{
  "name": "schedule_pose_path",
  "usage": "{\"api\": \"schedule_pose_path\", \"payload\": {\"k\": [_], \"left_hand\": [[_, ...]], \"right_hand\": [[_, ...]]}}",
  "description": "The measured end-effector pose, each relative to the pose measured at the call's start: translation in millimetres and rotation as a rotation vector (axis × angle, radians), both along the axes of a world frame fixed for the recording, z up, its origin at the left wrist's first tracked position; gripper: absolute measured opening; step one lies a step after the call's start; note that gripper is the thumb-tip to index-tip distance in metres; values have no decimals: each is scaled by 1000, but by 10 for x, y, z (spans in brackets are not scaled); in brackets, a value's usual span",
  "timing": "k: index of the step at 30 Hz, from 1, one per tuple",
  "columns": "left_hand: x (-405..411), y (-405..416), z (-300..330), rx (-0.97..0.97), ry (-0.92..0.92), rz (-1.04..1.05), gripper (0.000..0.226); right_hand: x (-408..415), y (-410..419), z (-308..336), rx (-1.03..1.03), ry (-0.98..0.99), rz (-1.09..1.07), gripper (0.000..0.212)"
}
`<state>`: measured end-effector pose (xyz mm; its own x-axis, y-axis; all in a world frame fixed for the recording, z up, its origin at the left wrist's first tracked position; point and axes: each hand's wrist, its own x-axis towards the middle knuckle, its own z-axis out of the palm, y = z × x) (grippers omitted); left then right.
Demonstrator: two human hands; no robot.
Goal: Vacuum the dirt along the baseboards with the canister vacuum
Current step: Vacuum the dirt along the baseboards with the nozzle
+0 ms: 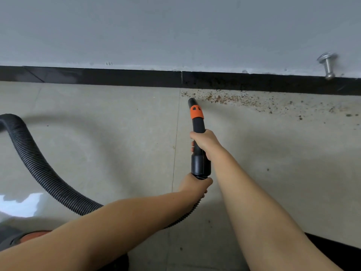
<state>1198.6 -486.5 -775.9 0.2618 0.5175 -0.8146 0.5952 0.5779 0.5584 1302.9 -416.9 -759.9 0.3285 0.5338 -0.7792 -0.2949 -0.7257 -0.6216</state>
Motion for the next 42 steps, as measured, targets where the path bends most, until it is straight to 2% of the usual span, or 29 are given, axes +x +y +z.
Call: {"api": "schedule_pose_path", "payload": {"k": [11, 21, 28, 31, 42], "left_hand": [[485, -175, 90, -37, -112, -165, 18], [278, -2, 64, 29, -20, -23, 29], [159, 36, 68, 46, -2, 27, 23], [218, 50, 137, 23, -1, -25, 18], [689, -79, 79, -11, -68, -200, 24]], "right_hand": [[636, -368, 6, -22, -81, -253, 9], [334, -24, -9, 20, -23, -121, 13], [183, 79, -25, 12, 25, -38, 17], [283, 36, -17, 14, 31, -58, 16], [861, -326, -49, -19, -50, -286, 12]]}}
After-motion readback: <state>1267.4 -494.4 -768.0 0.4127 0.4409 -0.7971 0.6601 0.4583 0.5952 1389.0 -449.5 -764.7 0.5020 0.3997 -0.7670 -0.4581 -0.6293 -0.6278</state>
